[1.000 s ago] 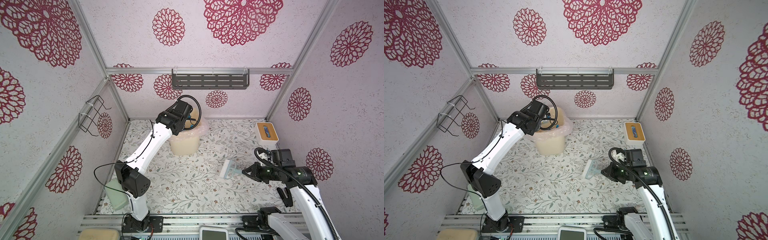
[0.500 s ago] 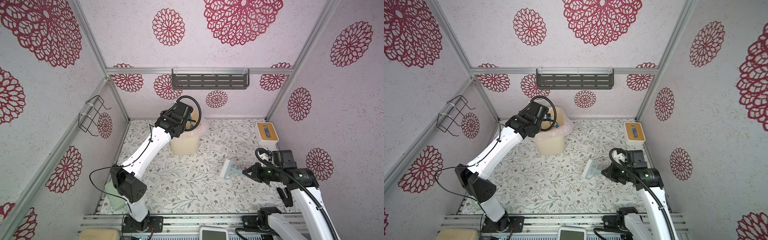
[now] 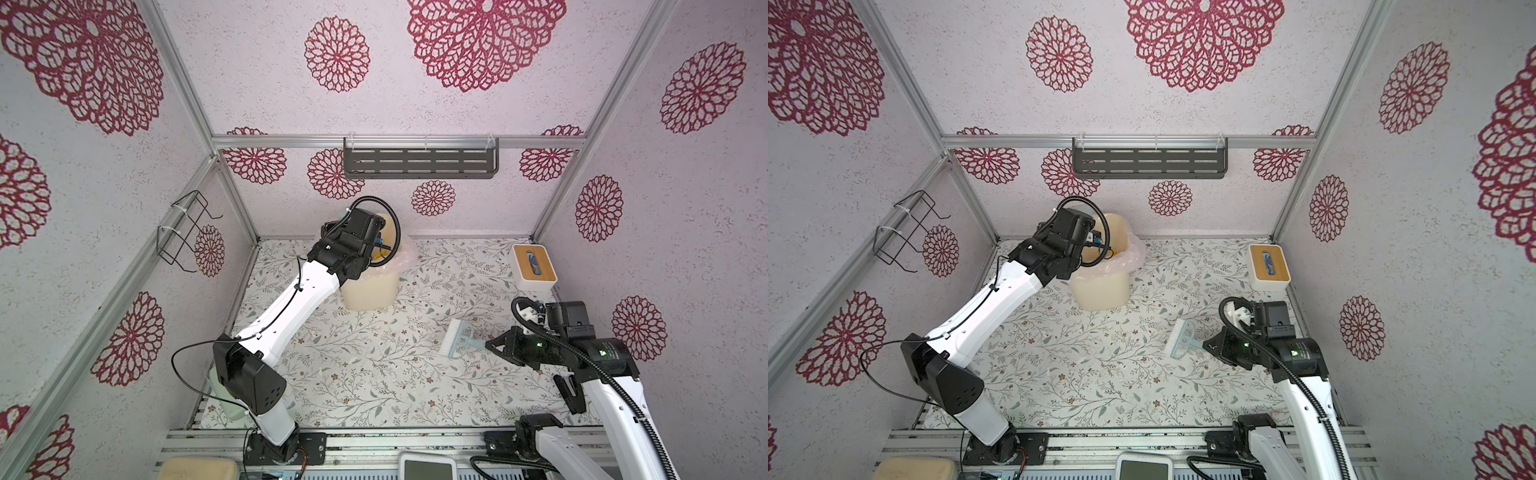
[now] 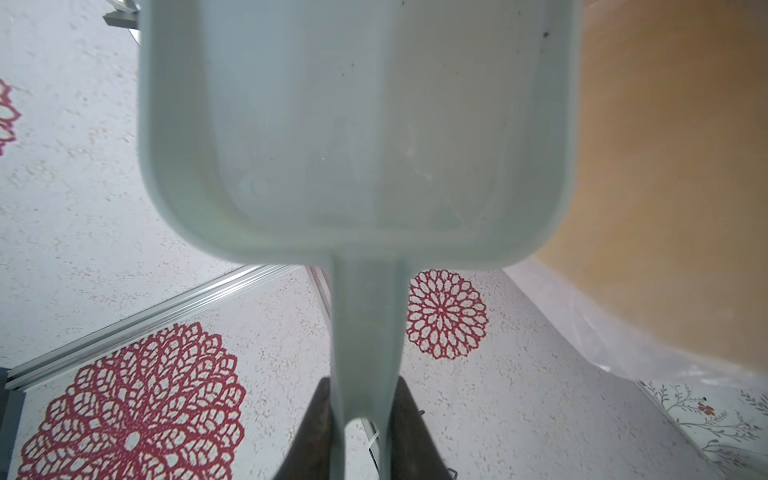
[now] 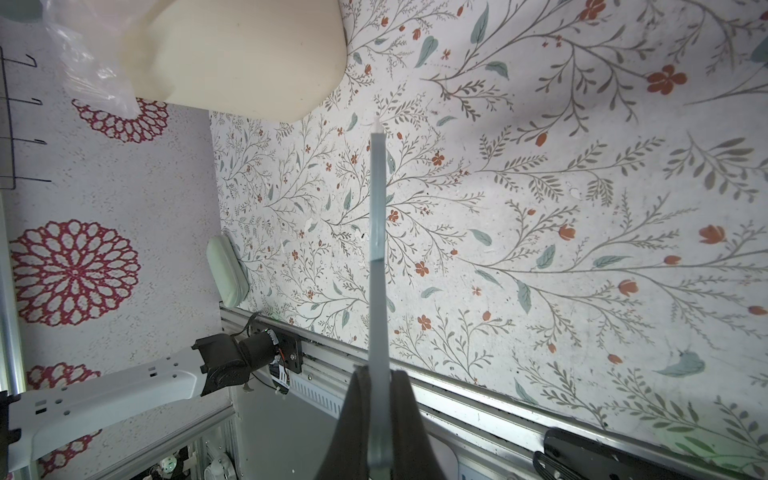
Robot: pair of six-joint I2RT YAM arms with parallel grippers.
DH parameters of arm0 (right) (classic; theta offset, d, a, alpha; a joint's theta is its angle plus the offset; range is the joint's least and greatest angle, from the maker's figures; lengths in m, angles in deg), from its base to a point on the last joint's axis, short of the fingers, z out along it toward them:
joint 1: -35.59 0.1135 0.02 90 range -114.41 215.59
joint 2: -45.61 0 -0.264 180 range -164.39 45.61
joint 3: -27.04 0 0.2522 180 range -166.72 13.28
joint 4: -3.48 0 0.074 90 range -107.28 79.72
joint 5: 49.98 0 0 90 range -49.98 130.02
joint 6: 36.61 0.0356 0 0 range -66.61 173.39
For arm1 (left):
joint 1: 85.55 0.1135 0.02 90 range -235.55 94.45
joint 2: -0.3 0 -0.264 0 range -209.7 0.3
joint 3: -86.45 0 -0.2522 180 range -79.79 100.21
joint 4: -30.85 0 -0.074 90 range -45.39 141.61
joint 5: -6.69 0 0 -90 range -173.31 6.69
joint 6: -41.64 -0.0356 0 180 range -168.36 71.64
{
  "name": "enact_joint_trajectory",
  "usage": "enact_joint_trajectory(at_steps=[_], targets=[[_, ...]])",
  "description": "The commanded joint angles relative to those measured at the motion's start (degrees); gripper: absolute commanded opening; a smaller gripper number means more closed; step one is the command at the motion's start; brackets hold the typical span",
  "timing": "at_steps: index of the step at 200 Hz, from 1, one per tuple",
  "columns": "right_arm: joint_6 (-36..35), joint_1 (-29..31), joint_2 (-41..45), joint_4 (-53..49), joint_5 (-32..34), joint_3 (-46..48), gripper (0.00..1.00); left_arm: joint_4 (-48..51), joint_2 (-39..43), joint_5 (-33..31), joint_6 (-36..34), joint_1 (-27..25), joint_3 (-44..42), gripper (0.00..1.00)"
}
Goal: Sweep away the paper scraps from the table
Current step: 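Tip the teal dustpan over the bin with the left gripper, then lower the empty dustpan with the left while the right sets down the brush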
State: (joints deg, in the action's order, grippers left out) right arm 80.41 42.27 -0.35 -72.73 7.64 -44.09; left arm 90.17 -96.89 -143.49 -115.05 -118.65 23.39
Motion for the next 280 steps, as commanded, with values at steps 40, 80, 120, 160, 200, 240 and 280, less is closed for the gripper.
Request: enact_joint_trajectory(at_steps=[40, 80, 120, 160, 200, 240, 280], targets=[[0.7, -0.3, 1.1, 1.2, 0.0, 0.5, 0.00, -0.1, 2.1, 0.2, 4.7, -0.1, 2.8, 0.00], [2.9, -0.9, 0.9, 7.6, 0.2, 3.3, 0.00, 12.1, 2.4, 5.3, 25.9, -0.7, 11.2, 0.00], [2.5, -4.1, -1.5, 14.2, 1.8, 4.6, 0.00, 17.5, 9.3, 13.5, 48.4, -3.3, 6.6, 0.00], [4.4, -11.5, -4.3, 26.8, -1.7, 9.5, 0.00, 18.0, 21.2, 19.8, 68.0, -5.0, -5.5, 0.00], [6.4, -19.0, -9.0, 40.7, -4.6, 15.4, 0.00, 16.1, 33.9, 24.0, 82.7, -5.6, -19.1, 0.00], [8.3, -23.0, -13.4, 50.0, -6.2, 22.3, 0.00, 17.9, 40.8, 24.7, 94.9, -5.7, -28.8, 0.00], [9.0, -24.5, -15.8, 53.7, -6.7, 27.4, 0.00, 17.8, 46.4, 25.3, 103.5, -5.6, -34.9, 0.00]])
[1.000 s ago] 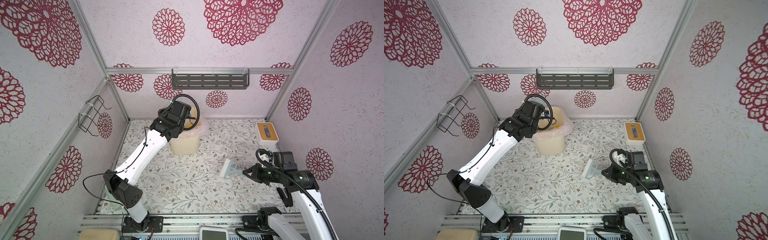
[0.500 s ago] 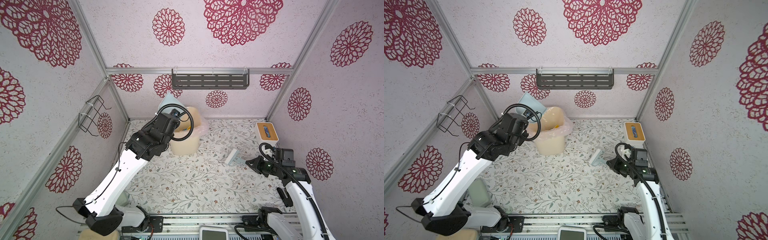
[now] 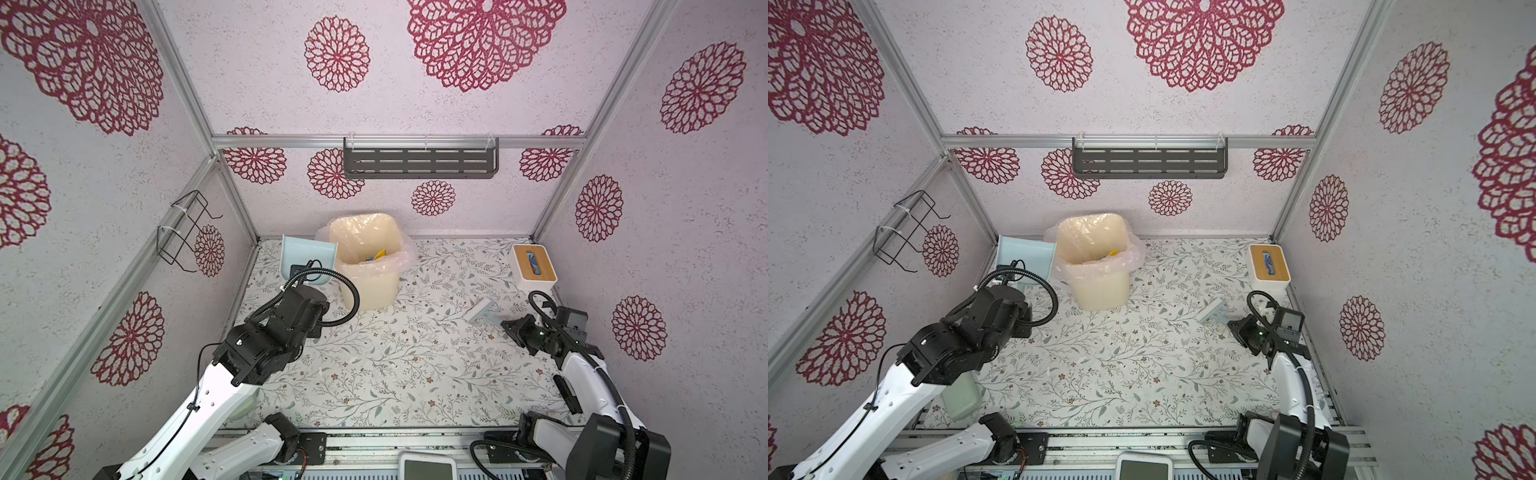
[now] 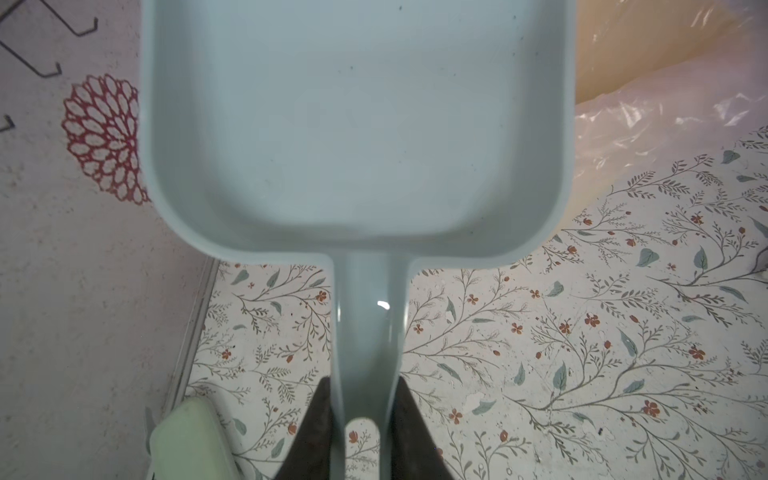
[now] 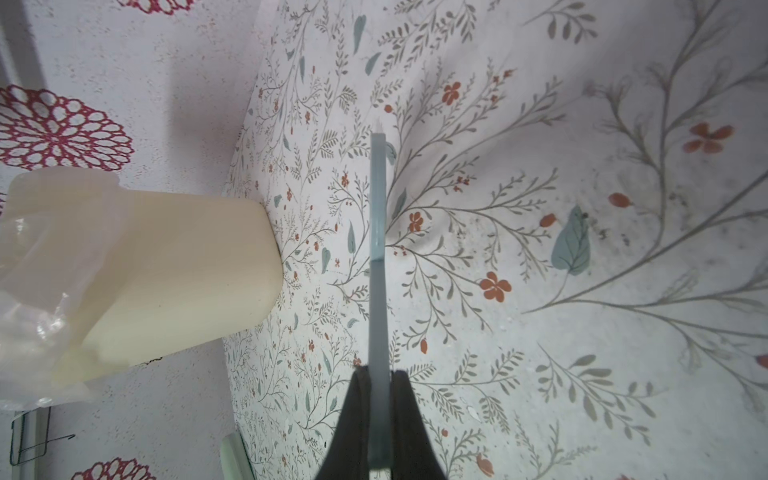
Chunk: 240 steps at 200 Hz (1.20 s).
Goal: Sweep away the paper scraps from the table
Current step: 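Lower the empty dustpan with the left while the right sets down the brush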
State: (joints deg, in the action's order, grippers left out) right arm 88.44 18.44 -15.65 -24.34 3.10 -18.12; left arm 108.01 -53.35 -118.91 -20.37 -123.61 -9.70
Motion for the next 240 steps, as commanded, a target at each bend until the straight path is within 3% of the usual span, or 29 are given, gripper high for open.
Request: enact_joint_trajectory(at_steps=[1, 47, 91, 155, 191, 240], targets=[[1.0, -0.7, -0.5, 5.4, -2.2, 1.5, 0.00, 0.1, 3.0, 0.7, 9.0, -0.6, -1.8, 0.00], [1.0, -1.8, -1.1, 3.6, -0.7, 4.9, 0.08, 2.0, 5.2, 1.0, 16.4, -0.5, -6.0, 0.00], [-2.5, -2.1, 1.1, -7.3, 6.3, 2.8, 0.32, -2.0, 5.0, 4.3, 21.0, 1.0, -11.7, 0.00], [-6.6, -2.1, 8.9, -21.5, 12.7, -4.8, 0.60, -15.6, 3.5, 16.3, 25.3, 8.8, -23.8, 0.00], [-9.6, -1.8, 11.3, -22.6, 12.6, -7.2, 0.76, -29.3, -3.2, 21.8, 24.2, 14.1, -31.1, 0.00], [-12.7, -1.1, 11.3, -22.2, 13.6, -10.8, 0.93, -40.4, -19.9, 25.9, 20.5, 18.3, -30.9, 0.00]])
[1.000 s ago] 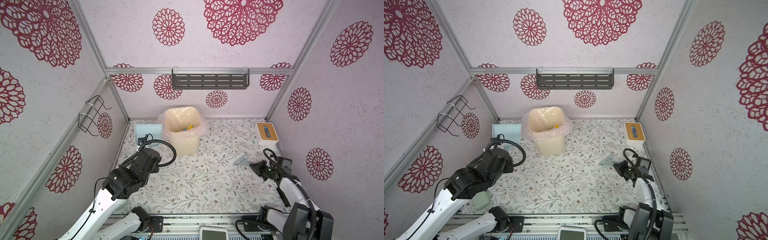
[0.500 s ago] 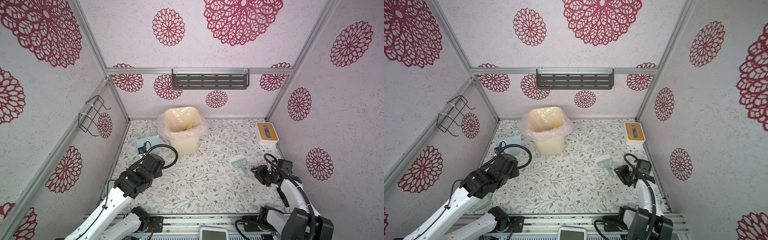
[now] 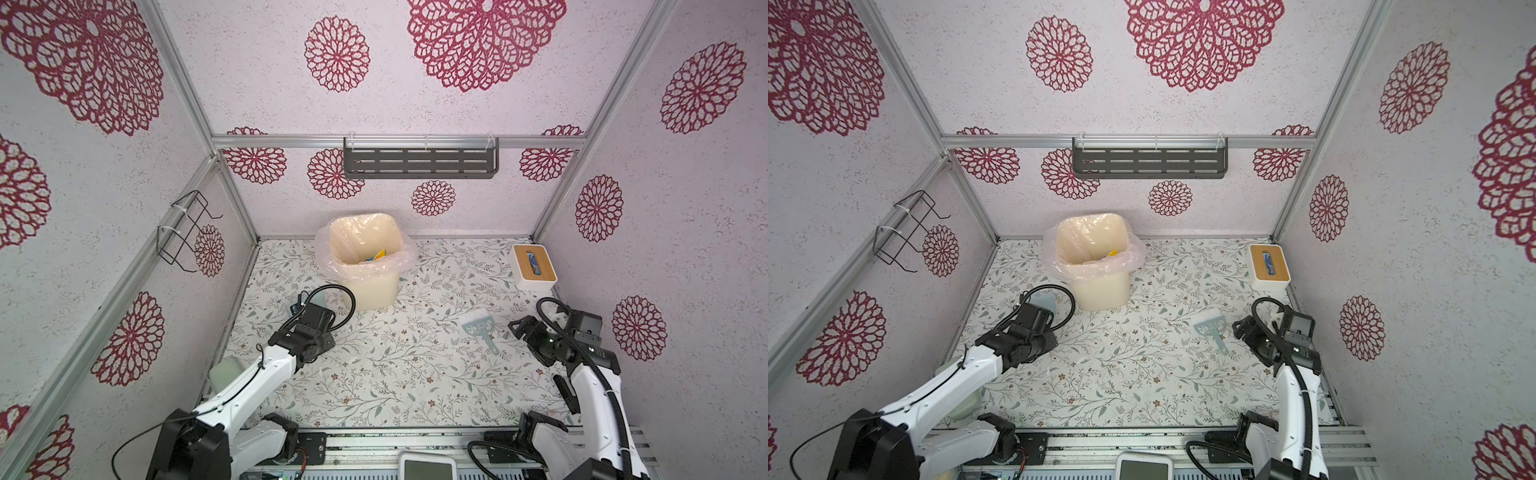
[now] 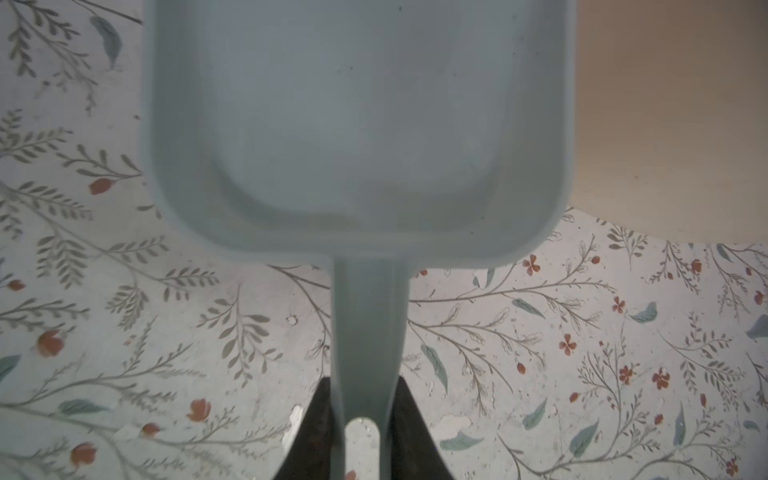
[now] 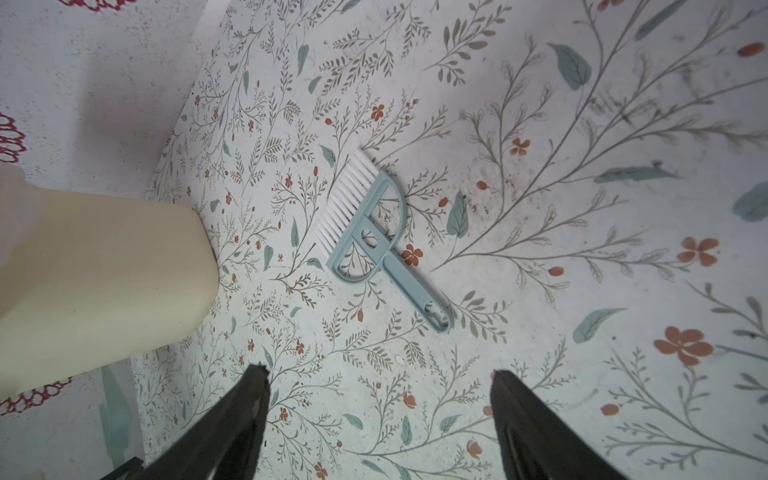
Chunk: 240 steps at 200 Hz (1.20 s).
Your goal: Sweep away the paper scraps from the table
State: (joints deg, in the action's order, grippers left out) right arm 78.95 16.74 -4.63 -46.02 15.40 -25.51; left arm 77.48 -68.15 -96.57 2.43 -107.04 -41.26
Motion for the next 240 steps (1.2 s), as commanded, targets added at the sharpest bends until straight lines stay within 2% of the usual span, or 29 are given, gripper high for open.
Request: enact_joint_trajectory(at_steps=[1, 10, 53, 87, 93, 101, 114, 129, 155, 174, 214, 240], targets=[[-3.2, 0.7, 0.3, -0.6, 1.3, -3.5, 0.94, -10.1, -5.4, 3.6, -2.3, 1.8, 0.7, 0.00], [-3.6, 0.8, 0.1, -0.3, 1.3, -4.0, 0.99, -11.5, -8.0, 4.0, -2.6, 2.1, 0.9, 0.00], [-5.5, 1.4, 0.1, -0.2, 2.1, -5.0, 0.99, -14.9, -15.7, 5.7, -3.2, 2.7, 1.9, 0.00], [-6.1, 2.6, -0.4, 0.8, 2.8, -4.8, 0.99, -15.5, -15.9, 6.1, -1.9, 2.7, 0.8, 0.46], [-6.1, 3.0, -0.5, 1.1, 3.2, -4.7, 0.99, -15.0, -15.4, 5.9, -1.7, 2.6, 0.5, 0.58], [-6.1, 3.7, -0.6, 1.8, 3.8, -4.6, 0.99, -14.1, -14.4, 5.3, -1.5, 2.6, 0.3, 0.68], [-6.1, 5.2, -0.8, 3.0, 5.2, -4.5, 0.99, -12.2, -12.0, 4.0, -1.3, 2.4, -0.4, 0.80], [-6.1, 7.5, -1.3, 4.9, 7.3, -4.4, 0.99, -9.5, -7.5, 1.3, -1.1, 1.9, -0.9, 0.88], [-7.0, 12.8, -3.1, 9.7, 12.8, -4.1, 0.99, -6.5, 1.6, -4.3, -1.4, 0.5, -1.6, 0.97], [-8.7, 15.9, -4.3, 14.8, 17.1, -3.1, 0.99, -6.2, 7.7, -8.6, -4.4, -0.4, -1.8, 1.00], [-14.5, 17.4, -5.9, 29.6, 22.2, 2.9, 0.99, -15.4, 17.9, -18.2, -17.7, -1.6, -5.3, 0.99], [-19.6, 17.9, -5.7, 46.9, 24.1, 12.0, 0.99, -25.2, 21.0, -24.7, -30.1, -1.4, -7.3, 0.97]])
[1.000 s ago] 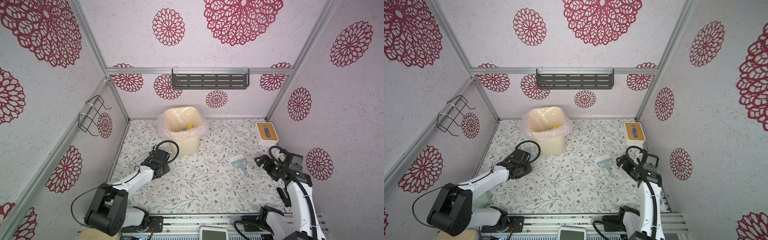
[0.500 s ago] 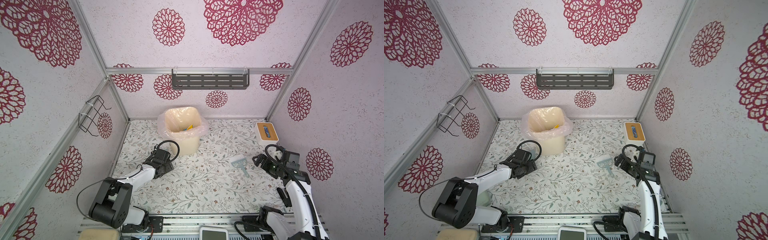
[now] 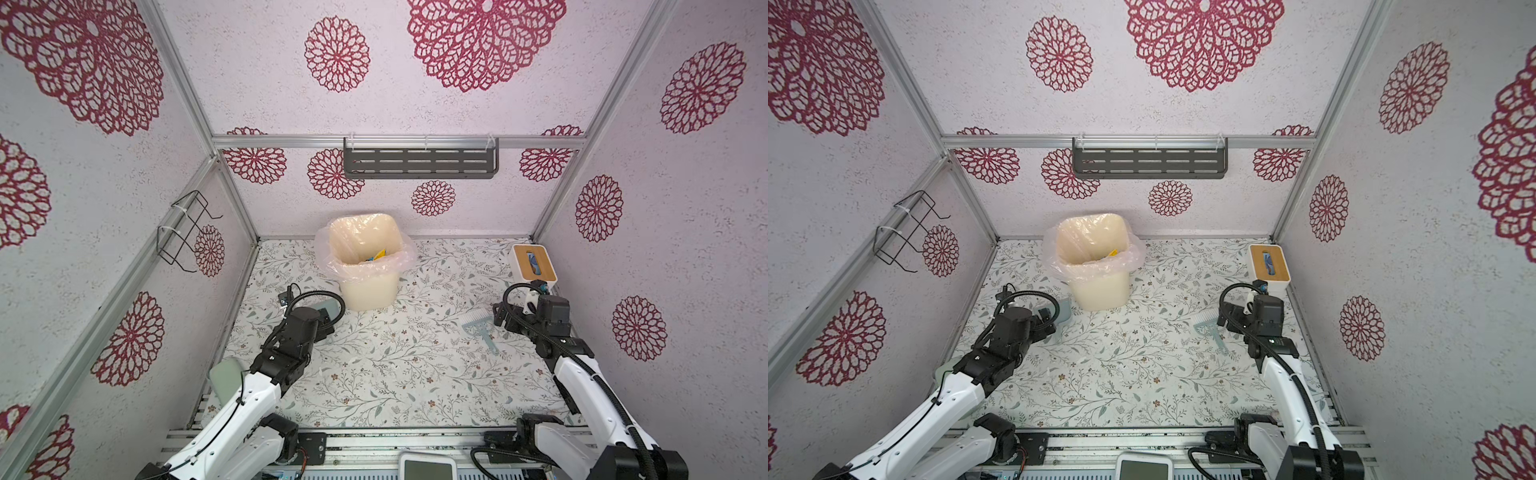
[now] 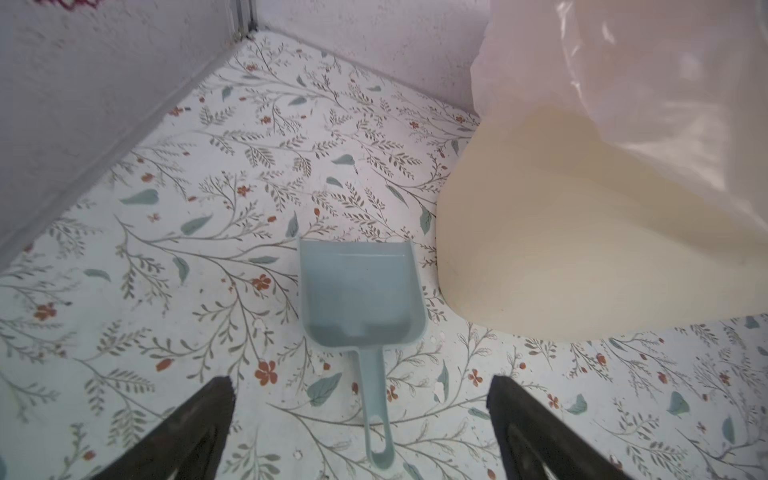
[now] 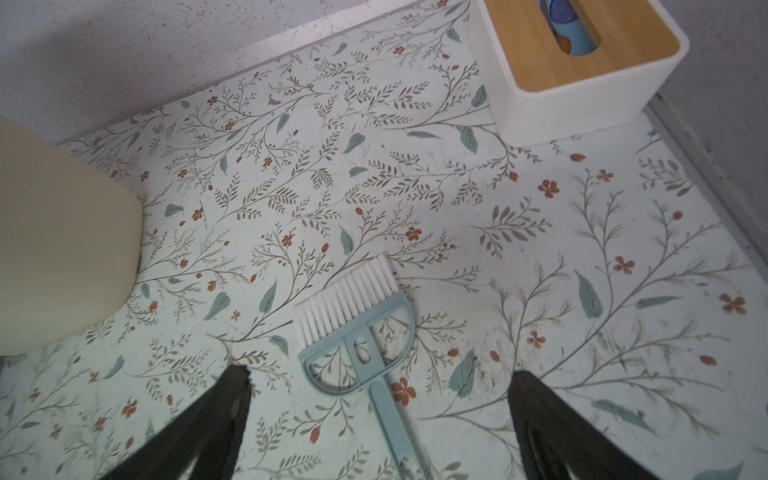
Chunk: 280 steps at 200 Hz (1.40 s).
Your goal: Sweep away the paper scraps from the table
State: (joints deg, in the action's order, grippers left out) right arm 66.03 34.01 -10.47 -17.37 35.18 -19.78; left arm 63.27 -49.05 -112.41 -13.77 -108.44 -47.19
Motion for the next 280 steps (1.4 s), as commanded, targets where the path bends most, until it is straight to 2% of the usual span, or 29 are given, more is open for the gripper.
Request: enact_joint_trajectory(at_steps=[1, 19, 40, 86, 112, 138, 177, 200, 234, 280], targets=[[-6.8, 0.6, 0.2, 18.7, 4.4, 6.7, 0.99, -11.5, 1.9, -9.0, -14.6, 0.0, -1.4, 0.97], [-8.4, 0.7, -2.1, 31.1, 5.1, 11.8, 0.99, -19.7, 0.6, -9.8, -22.9, 2.0, -2.5, 0.97], [-9.5, 0.9, -7.8, 41.7, 5.4, 14.6, 0.99, -28.5, -3.4, -5.4, -28.5, 7.0, -4.2, 0.97], [-12.9, 1.6, -19.1, 61.3, 5.5, 18.3, 0.99, -43.9, -14.4, 6.3, -32.7, 14.8, -7.1, 0.97], [-13.9, 1.6, -21.9, 68.0, 7.0, 19.5, 0.99, -56.7, -23.1, 9.3, -34.2, 18.2, -10.1, 0.97], [-14.9, 2.7, -28.8, 78.7, 6.1, 21.5, 0.99, -68.5, -30.7, 11.0, -34.3, 21.7, -11.9, 0.97], [-16.2, 5.5, -32.2, 84.6, 13.0, 23.0, 0.99, -74.0, -36.7, 17.4, -31.1, 26.7, -12.0, 0.97], [-16.2, 5.8, -32.2, 84.9, 14.4, 23.2, 0.99, -79.7, -40.2, 16.4, -31.6, 26.3, -13.3, 0.97], [-15.5, 6.9, -32.4, 84.5, 19.7, 22.7, 0.99, -78.3, -39.9, 16.4, -31.3, 26.3, -12.9, 0.97], [-15.1, 6.7, -32.3, 82.9, 18.9, 22.0, 0.99, -78.2, -40.0, 16.4, -31.4, 26.3, -12.9, 0.97]])
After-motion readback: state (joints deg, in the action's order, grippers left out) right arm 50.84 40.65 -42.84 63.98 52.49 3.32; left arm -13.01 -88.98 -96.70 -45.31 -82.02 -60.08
